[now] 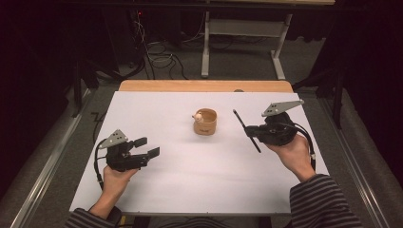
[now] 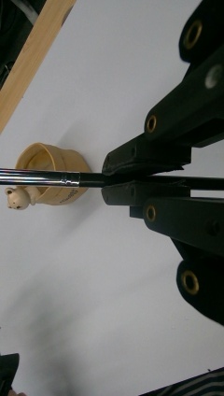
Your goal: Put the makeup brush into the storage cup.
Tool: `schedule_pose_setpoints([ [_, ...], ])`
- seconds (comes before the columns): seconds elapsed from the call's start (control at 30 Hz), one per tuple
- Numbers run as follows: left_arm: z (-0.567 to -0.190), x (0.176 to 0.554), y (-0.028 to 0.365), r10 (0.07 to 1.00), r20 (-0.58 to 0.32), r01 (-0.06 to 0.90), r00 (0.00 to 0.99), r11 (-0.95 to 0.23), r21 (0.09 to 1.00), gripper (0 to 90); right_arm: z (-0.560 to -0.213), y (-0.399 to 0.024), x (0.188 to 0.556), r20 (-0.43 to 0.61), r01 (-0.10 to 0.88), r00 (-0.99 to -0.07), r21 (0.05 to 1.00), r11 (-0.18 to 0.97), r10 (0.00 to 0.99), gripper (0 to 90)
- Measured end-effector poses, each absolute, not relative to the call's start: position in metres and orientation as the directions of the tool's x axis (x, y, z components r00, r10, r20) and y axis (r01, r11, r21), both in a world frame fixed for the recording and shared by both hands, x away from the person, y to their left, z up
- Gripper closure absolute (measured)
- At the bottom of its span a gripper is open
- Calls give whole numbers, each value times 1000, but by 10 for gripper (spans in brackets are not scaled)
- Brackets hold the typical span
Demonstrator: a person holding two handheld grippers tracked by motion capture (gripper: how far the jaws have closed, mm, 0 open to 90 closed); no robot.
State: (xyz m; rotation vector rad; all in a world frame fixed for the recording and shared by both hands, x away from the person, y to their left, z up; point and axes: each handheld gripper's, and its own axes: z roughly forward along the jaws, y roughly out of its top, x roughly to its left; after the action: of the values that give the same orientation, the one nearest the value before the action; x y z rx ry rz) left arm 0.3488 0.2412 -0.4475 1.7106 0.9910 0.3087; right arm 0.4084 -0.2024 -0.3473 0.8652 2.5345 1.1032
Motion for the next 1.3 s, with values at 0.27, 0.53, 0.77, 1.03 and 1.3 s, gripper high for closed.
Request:
schedule_pose_setpoints([
  [0.27, -448, 351, 239, 731, -266, 461, 628, -74, 884, 276, -349, -206, 391, 37, 392, -786, 802, 451, 616, 857],
  [0.53, -448, 352, 240, 732, -272, 465, 624, -68, 883, 276, -352, -206, 384, 71, 376, -788, 842, 387, 612, 858],
  [0.77, -447, 349, 241, 740, -266, 461, 617, -66, 885, 277, -357, -203, 384, 92, 377, -792, 852, 364, 604, 857],
  [1.03, -447, 347, 242, 748, -261, 461, 610, -67, 885, 278, -358, -196, 390, 99, 361, -800, 867, 344, 591, 857],
  [1.3, -447, 346, 243, 748, -260, 459, 610, -67, 886, 279, -358, -189, 394, 102, 352, -802, 877, 327, 589, 857],
])
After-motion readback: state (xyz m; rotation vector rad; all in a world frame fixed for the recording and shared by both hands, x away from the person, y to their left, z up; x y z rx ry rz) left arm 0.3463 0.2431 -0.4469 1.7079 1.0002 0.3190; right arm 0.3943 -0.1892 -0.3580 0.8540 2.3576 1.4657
